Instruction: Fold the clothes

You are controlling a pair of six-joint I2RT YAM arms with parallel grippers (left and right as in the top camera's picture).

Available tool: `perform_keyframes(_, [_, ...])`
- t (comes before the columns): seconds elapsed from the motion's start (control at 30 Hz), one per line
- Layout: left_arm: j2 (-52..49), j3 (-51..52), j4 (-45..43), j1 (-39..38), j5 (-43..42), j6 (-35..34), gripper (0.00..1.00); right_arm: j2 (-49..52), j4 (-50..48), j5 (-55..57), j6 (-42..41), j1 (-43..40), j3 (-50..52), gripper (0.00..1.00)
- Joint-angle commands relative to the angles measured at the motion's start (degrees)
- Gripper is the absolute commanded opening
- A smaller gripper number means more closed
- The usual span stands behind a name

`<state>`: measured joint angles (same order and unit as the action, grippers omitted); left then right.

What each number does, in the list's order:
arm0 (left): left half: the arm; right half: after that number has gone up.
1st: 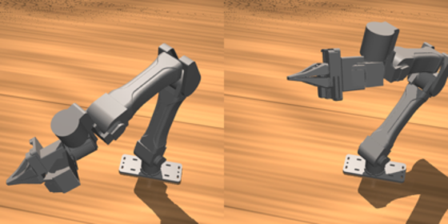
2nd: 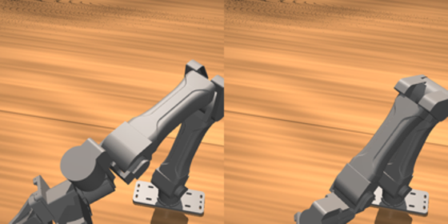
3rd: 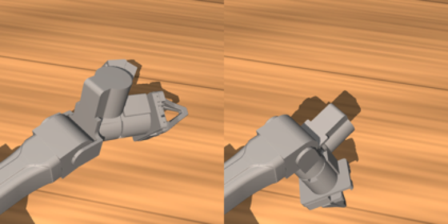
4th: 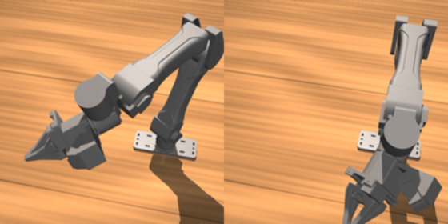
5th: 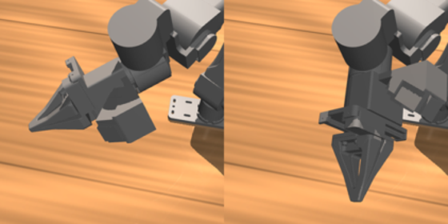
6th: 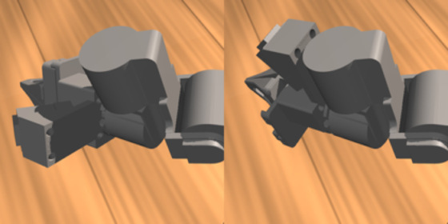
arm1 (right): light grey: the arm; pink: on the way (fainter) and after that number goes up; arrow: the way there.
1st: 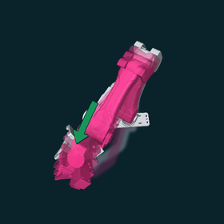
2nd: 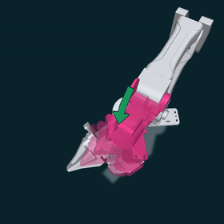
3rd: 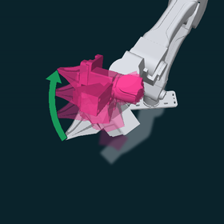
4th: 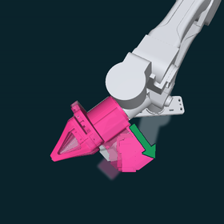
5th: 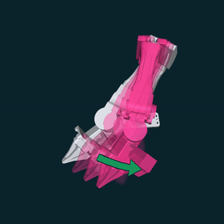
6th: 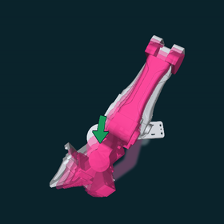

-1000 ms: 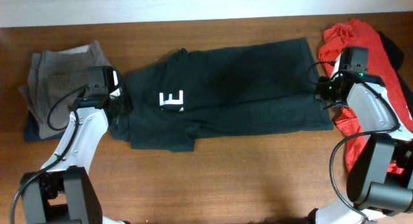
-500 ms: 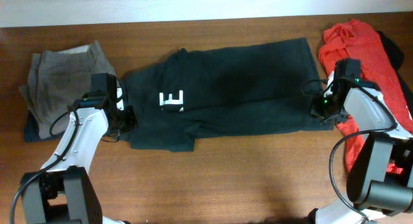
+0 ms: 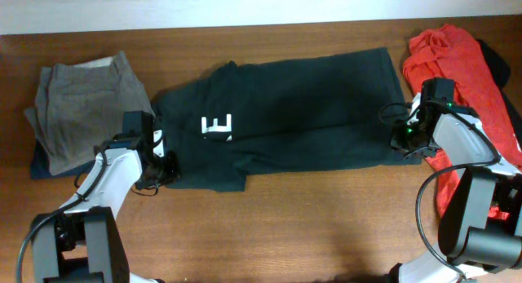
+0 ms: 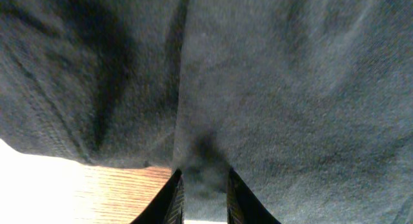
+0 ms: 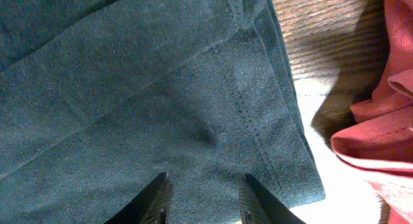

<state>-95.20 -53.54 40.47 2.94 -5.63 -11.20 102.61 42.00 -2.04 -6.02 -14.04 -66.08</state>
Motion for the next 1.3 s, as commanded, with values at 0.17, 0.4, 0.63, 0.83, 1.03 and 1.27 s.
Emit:
perform_keyframes(0.17, [-0.48,0.42,-0.52,0.22,1.44,-0.09,0.22,0.04,0.02,-0.55,-0.26,0.15,0.52,0.40])
perform_keyframes(0.4, [-0.48,0.42,-1.44,0.22,5.09,-0.13,0.26,0.04,0.00,-0.55,-0.26,0.15,0.52,0.40])
perform_keyframes(0.63, [-0.48,1.51,-3.17,0.22,4.02,-0.11,0.26,0.04,0.02,-0.55,-0.26,0.15,0.52,0.40])
perform_keyframes(0.83, [-0.48,3.91,-5.97,0.22,0.02,-0.11,0.21,0.04,0.09,-0.55,-0.26,0.15,0.52,0.40])
perform_keyframes(1.03, [-0.46,3.74,-5.73,0.22,-1.66,-0.09,0.00,0.04,0.20,-0.55,-0.26,0.15,0.52,0.40])
perform_keyframes(1.27, [2.01,-1.57,-0.46,0.22,-2.73,0.37,0.01,0.04,0.17,-0.55,-0.24,0.15,0.52,0.40])
